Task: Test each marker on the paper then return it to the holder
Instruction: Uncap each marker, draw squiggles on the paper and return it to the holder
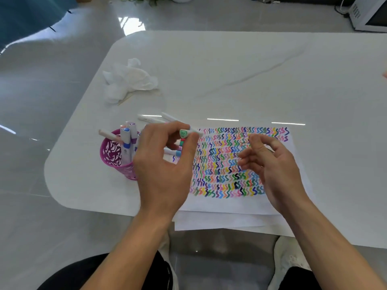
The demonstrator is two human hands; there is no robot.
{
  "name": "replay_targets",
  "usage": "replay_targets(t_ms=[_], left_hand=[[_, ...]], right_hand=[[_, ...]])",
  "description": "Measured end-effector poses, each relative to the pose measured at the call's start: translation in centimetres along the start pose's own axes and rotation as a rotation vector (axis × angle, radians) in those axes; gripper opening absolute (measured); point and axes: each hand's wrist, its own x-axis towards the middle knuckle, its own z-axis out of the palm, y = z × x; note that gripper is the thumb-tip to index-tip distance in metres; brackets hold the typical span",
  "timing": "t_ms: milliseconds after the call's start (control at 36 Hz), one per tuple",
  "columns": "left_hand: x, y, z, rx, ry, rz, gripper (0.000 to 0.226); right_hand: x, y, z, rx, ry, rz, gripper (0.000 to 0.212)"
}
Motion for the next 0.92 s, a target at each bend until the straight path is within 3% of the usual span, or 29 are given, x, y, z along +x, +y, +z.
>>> replay_targets(t_ms=[167,278,389,583,722,917], left_hand=[[-0.1,-0.1,-1.4,0.165,0.082,0.269,0.016],[-0.2,-0.3,-1.5,0.248,0.090,0.366,0.024],[-0.2,-0.5,-1.4,0.329,0.065,0.412,0.032],[0.2,-1.1,-1.3,0.424,0.067,0.303,0.030],[0.6,-1.8,-1.9,0.466,0.032,0.161,0.043],[0.7,-2.5,-2.8,0.530,0.038,-0.026,0.036]], right_hand=[[0.1,0.6,0.6,-0.049,0.005,-0.027,0.034],[0.0,1.1,0.6,-0.096,-0.014,-0.046,0.018],[0.0,1.3,0.5,-0.146,-0.027,-0.065,0.015],[0.1,1.4,0.4,-0.172,-0.027,-0.079,0.016],[0.2,1.6,0.5,-0.176,-0.040,-0.086,0.014],[0.2,1.8,0.8,-0.175,-0.052,-0.087,0.015]])
